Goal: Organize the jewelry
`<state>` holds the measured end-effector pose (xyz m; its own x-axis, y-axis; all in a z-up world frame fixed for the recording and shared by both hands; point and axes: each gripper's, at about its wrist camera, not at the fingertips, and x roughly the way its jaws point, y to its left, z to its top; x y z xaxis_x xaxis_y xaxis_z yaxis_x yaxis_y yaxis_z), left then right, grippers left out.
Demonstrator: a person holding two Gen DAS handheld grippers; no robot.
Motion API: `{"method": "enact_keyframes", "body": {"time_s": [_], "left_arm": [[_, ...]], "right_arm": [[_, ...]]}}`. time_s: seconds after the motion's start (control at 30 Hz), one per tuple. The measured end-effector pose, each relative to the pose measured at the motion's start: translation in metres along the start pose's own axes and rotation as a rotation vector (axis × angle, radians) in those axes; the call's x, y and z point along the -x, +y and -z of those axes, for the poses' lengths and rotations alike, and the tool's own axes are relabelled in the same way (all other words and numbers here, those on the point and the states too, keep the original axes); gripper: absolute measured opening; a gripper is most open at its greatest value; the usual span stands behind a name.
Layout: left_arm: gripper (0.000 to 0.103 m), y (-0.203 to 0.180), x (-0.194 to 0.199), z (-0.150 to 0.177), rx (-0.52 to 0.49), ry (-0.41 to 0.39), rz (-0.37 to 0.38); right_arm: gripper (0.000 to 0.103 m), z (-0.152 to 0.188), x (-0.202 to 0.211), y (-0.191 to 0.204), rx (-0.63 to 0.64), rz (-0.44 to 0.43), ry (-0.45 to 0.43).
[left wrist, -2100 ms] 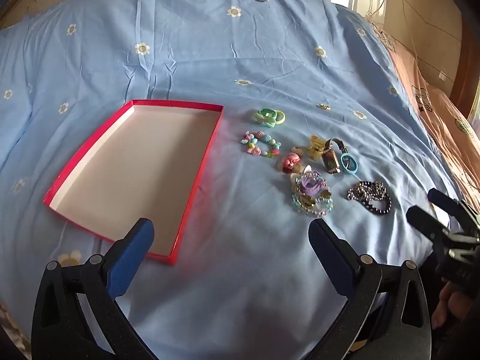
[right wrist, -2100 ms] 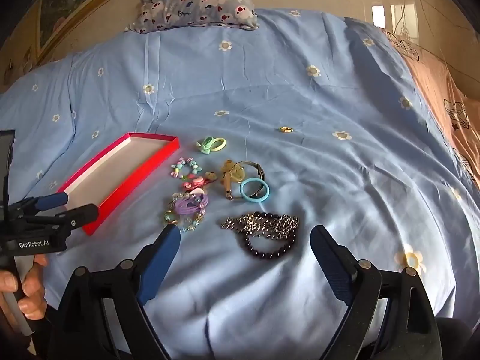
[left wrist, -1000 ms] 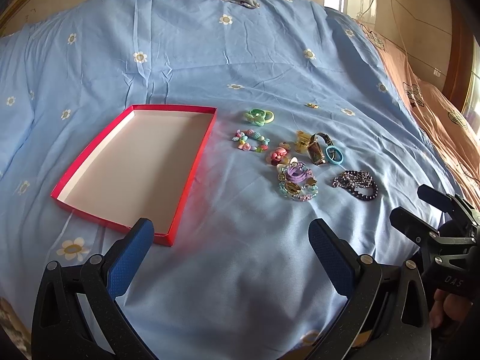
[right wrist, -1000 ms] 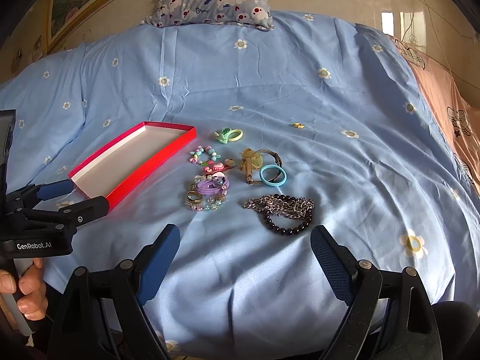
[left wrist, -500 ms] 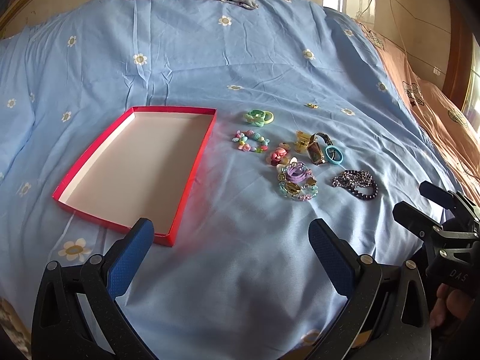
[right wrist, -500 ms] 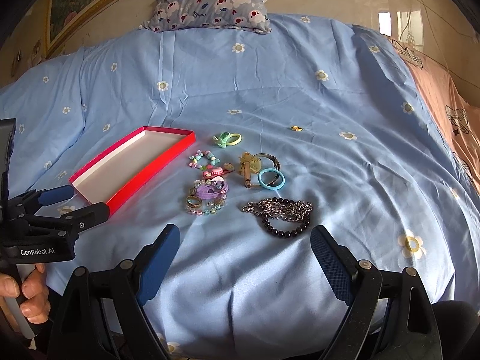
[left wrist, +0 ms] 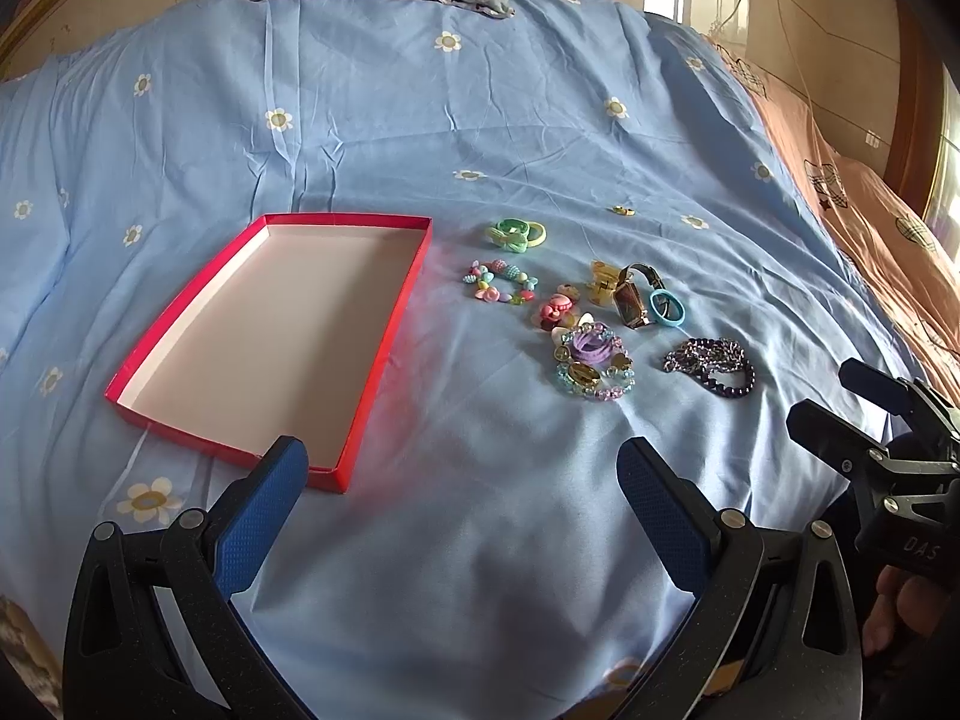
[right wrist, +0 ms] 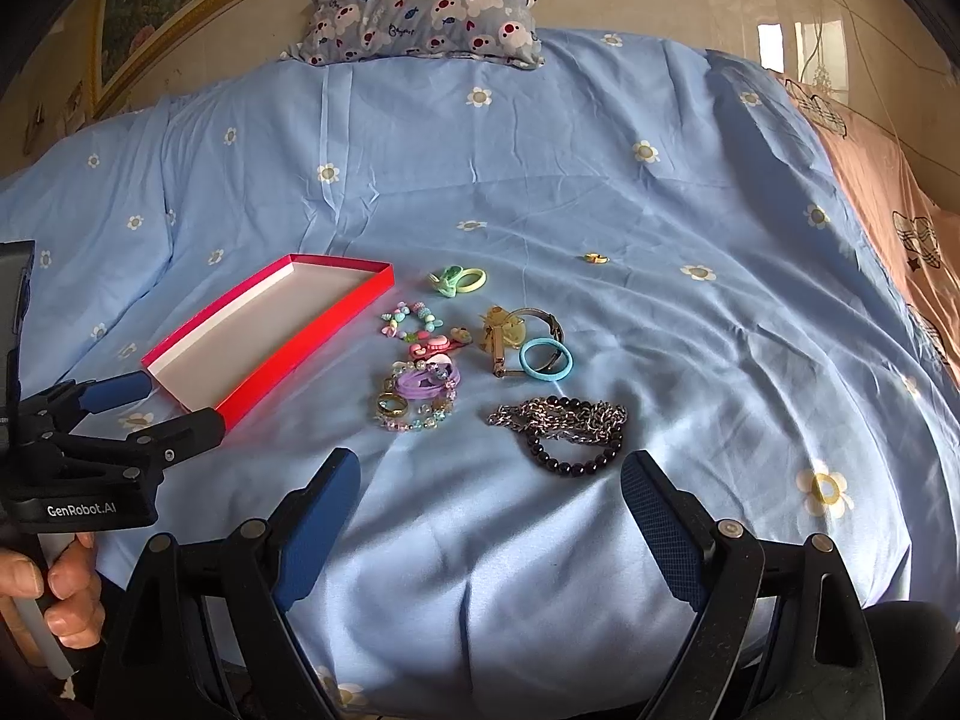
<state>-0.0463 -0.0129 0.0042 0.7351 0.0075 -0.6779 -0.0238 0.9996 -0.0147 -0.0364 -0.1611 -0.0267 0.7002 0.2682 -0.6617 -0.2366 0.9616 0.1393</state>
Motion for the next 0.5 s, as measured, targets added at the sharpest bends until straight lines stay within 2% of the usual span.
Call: {"method": "enact_keyframes", "body": {"time_s": [0.5], "left_arm": [[0.103, 0.003, -0.013, -0.003, 0.012, 0.040, 0.030]], "right_arm": [[0.090, -0.001, -0.003, -0.004, -0.017, -0.003, 0.005]]}}
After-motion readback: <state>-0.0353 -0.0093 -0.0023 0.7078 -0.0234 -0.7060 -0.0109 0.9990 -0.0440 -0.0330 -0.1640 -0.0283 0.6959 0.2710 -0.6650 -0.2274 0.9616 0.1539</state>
